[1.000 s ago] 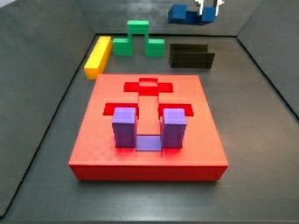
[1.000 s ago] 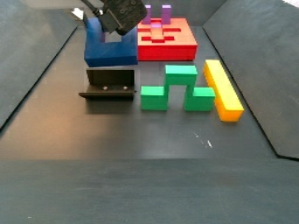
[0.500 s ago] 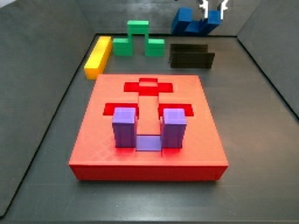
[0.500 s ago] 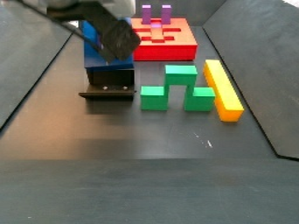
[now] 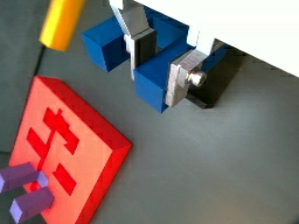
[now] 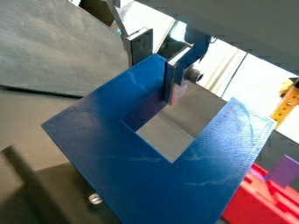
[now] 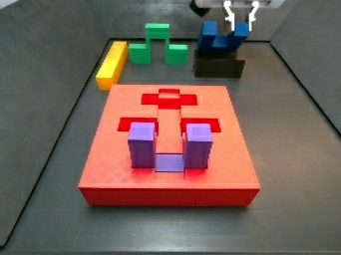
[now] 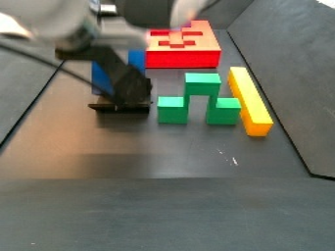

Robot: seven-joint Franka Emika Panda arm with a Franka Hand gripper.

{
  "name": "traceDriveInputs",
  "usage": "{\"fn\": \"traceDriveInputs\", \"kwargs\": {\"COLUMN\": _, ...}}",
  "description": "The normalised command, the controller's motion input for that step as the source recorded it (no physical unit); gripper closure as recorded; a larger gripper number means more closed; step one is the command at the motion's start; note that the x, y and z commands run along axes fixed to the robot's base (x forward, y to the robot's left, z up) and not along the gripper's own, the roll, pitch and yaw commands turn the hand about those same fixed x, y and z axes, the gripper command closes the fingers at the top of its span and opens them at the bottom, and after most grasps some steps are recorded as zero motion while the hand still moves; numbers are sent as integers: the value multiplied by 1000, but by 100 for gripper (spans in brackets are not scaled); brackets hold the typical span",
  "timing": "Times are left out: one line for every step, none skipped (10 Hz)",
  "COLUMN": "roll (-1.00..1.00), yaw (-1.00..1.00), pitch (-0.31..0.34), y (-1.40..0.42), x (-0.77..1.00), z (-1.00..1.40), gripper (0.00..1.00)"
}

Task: Pick up the blue object. Move up. Place the blue object on the fixture. Regrasp the blue object. Move to above the board. Insert the blue object.
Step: Place the blue object on the fixture, then regrasp the blue object.

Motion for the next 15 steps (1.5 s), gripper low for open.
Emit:
{"fn": "traceDriveInputs", "kwargs": {"roll": -183, "yaw": -34, "pitch": -134, "y": 80, "x": 149, "z": -240, "gripper": 100}}
{"fn": "traceDriveInputs", "kwargs": {"roll": 206, "yaw": 3, "pitch": 54, "y": -149, "x": 106, "z": -143, "gripper": 100}}
{"fn": "traceDriveInputs", "kwargs": {"roll": 731, "yaw": 49, "pitch": 474, "y": -231, "x": 229, "z": -180, "gripper": 100}}
{"fn": "traceDriveInputs", "kwargs": {"roll": 763, "yaw": 0, "pitch": 523, "y": -97, "x": 191, "z": -240, "gripper": 100}}
{"fn": "traceDriveInputs", "kwargs": {"roll": 649, "yaw": 0, "pitch": 483, "y": -26, "x": 140, "z": -183, "gripper": 100}}
{"fn": "traceDriveInputs", "kwargs": {"roll": 0, "yaw": 0, "pitch": 17, "y": 0, "x": 0, "z": 0, "gripper": 100}}
{"fn": "traceDriveInputs", "kwargs": {"roll": 14, "yaw": 0, "pitch": 0, "y": 0, "x": 0, "z": 0, "gripper": 100}}
{"fn": "traceDriveInputs", "kwargs": {"roll": 0, "yaw": -9, "pitch": 0, "y": -11, "x": -31, "z": -109, "gripper": 100}}
{"fn": "traceDriveInputs", "kwargs": {"roll": -57, "yaw": 0, "pitch": 0, "y": -54, "x": -66, "z": -211, "gripper": 100}}
{"fn": "traceDriveInputs", "kwargs": {"roll": 0, "yaw": 0, "pitch": 0, "y": 0, "x": 0, "z": -29, "gripper": 100}}
{"fn": "traceDriveInputs", "kwargs": {"roll": 31, "yaw": 0, "pitch": 0, "y": 0, "x": 0, "z": 0, "gripper": 100}}
{"fn": "traceDriveInputs", "kwargs": {"roll": 129, "yaw": 0, "pitch": 0, "y": 0, "x": -6, "z": 0, "gripper": 100}}
{"fn": "traceDriveInputs", "kwargs": {"roll": 537, "yaw": 0, "pitch": -409, "y": -340, "x": -254, "z": 51, "gripper": 100}}
{"fn": "traceDriveInputs", "kwargs": {"roll": 0, "yaw": 0, "pitch": 0, "y": 0, "x": 0, "z": 0, "gripper": 0}}
{"fn": "traceDriveInputs", "kwargs": {"roll": -20, "yaw": 0, "pitch": 0, "y": 0, "x": 0, "z": 0, "gripper": 0}}
